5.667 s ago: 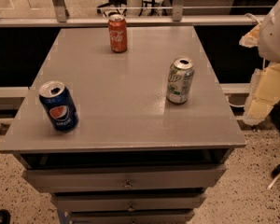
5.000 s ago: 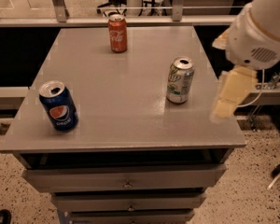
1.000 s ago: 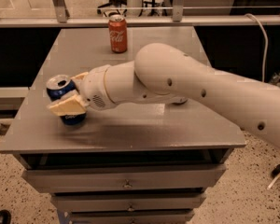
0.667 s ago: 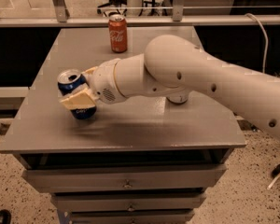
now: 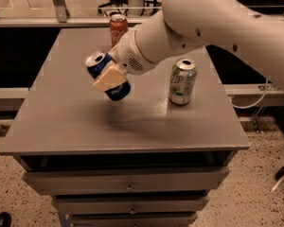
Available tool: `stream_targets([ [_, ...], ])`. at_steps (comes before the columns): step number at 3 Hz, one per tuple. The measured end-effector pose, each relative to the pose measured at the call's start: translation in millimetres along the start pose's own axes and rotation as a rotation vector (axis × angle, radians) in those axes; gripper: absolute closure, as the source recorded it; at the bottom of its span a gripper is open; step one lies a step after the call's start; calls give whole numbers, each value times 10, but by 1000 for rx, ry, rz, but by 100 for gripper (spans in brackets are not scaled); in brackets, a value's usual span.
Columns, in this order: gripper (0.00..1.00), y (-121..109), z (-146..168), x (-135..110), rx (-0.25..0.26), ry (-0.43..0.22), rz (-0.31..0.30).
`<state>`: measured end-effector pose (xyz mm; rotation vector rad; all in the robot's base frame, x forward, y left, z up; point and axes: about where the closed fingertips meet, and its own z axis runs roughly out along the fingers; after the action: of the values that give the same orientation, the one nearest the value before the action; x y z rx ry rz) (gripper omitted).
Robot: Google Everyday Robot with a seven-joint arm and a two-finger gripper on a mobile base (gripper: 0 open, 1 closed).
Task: Knock pepsi can over
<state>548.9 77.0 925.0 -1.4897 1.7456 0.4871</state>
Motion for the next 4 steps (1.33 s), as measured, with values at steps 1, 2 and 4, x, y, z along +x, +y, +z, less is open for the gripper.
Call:
stream_targets([
  [1,100,-53,-2,243,-60,185,-121],
  [2,93,116,112,417,-178,312,-212],
  [4,45,432,404,478,-347,407,-328],
])
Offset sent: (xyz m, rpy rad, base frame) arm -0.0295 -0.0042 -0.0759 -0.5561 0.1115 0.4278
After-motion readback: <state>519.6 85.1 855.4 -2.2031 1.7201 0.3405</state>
